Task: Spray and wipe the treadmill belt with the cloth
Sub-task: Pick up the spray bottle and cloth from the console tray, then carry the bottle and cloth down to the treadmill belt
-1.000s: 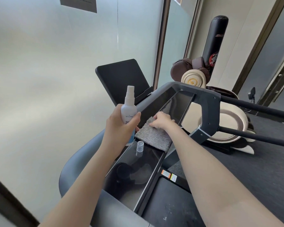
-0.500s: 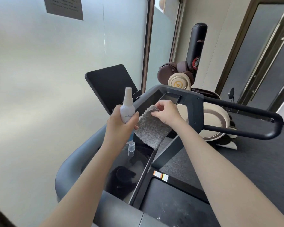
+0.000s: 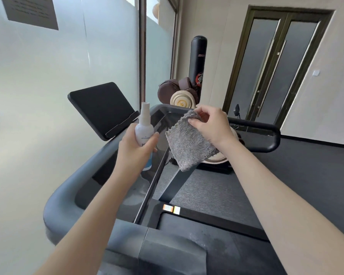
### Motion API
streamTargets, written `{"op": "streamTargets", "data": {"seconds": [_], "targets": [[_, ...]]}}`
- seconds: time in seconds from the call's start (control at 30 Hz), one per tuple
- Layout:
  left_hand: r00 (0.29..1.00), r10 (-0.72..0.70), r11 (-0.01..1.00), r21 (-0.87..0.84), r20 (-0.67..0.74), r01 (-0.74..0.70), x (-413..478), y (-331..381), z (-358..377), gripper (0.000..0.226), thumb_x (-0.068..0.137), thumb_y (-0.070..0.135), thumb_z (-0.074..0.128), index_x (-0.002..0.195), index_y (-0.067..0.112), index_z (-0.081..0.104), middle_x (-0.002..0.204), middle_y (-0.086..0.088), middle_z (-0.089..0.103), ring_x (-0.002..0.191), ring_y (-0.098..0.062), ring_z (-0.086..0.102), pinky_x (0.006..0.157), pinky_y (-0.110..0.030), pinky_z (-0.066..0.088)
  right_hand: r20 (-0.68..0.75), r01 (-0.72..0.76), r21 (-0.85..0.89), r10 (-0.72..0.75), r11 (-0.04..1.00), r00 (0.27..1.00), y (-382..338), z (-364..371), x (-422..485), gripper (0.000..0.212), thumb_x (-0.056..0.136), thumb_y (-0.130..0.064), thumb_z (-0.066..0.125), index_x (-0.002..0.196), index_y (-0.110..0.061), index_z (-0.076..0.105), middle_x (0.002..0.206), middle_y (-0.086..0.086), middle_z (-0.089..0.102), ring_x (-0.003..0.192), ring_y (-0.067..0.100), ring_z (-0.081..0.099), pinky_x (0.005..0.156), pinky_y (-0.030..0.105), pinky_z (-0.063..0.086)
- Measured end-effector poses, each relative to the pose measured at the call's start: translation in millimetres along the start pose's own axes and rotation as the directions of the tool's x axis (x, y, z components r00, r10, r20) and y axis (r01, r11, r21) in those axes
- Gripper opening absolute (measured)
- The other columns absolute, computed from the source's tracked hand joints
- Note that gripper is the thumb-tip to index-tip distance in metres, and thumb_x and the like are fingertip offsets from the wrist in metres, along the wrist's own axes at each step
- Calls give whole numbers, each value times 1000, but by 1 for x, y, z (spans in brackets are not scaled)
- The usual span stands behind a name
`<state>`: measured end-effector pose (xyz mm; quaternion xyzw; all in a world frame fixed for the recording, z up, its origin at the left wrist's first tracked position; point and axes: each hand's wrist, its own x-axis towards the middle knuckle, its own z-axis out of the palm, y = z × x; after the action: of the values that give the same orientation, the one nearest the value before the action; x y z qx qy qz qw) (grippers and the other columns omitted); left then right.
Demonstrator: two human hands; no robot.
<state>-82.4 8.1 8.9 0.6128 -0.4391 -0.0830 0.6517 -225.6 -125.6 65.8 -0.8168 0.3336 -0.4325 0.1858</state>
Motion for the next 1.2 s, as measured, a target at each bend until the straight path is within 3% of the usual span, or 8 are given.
{"op": "streamTargets", "data": {"seconds": [0.07,0.2,0.37,0.6,0.7,0.83,1.0,1.2], "targets": [[1000,6,1000,0,19,-6,-10,8,4,16,90,25,67,87,26,51,81,-7,63,68,-19,63,67,-35,52,-13,4,-4,-4,1000,1000,-1,-17,-11,8,81,-18,72,87,-13,69,71,-8,61,65,-1,51,56,1,34],[999,6,1000,10,47,-7,-34,28,10,20,86,33,69,88,25,52,80,-8,63,76,-32,65,76,-49,55,-60,21,3,-21,1000,998,-2,-49,-34,12,81,-19,72,92,-14,70,79,-9,62,71,1,54,59,-1,33],[998,15,1000,-3,60,-15,-76,57,25,19,78,41,66,86,31,51,77,2,61,84,-35,66,82,-56,55,-97,47,62,-41,997,994,-9,-95,-76,8,82,-17,71,90,-16,69,78,-14,61,73,-3,54,64,1,36],[999,42,999,0,19,-42,-162,89,53,20,83,33,68,85,30,48,83,-4,58,79,-35,65,76,-47,53,-85,80,101,-71,992,994,-8,-168,-151,10,81,-19,72,90,-17,69,81,-8,65,78,8,60,71,18,45],[999,43,999,16,-2,-43,-196,95,60,22,87,25,70,83,26,47,81,-2,57,68,-18,64,68,-34,51,-55,79,129,-73,988,996,-6,-192,-181,8,81,-19,71,87,-15,70,80,-3,67,78,16,62,72,28,50],[1000,16,1000,26,-14,-15,-240,101,63,24,90,20,68,82,27,47,79,-2,56,61,-3,60,61,-19,49,-3,79,146,-80,986,997,-9,-213,-217,8,82,-18,71,89,-15,69,82,-3,67,79,15,62,73,30,51],[1000,-29,999,25,-7,29,-283,97,57,24,79,42,68,91,28,52,92,-22,60,85,-42,62,78,-56,55,70,79,161,-91,984,993,-7,-208,-258,10,84,-18,70,93,-14,69,87,-4,69,83,12,63,74,31,54],[995,-92,995,35,32,91,-321,64,45,26,73,46,69,88,32,52,85,-12,59,85,-45,60,79,-59,52,160,-8,215,-27,976,987,7,-178,-309,5,83,-16,71,86,-18,67,78,-11,63,74,5,58,67,26,50]]}}
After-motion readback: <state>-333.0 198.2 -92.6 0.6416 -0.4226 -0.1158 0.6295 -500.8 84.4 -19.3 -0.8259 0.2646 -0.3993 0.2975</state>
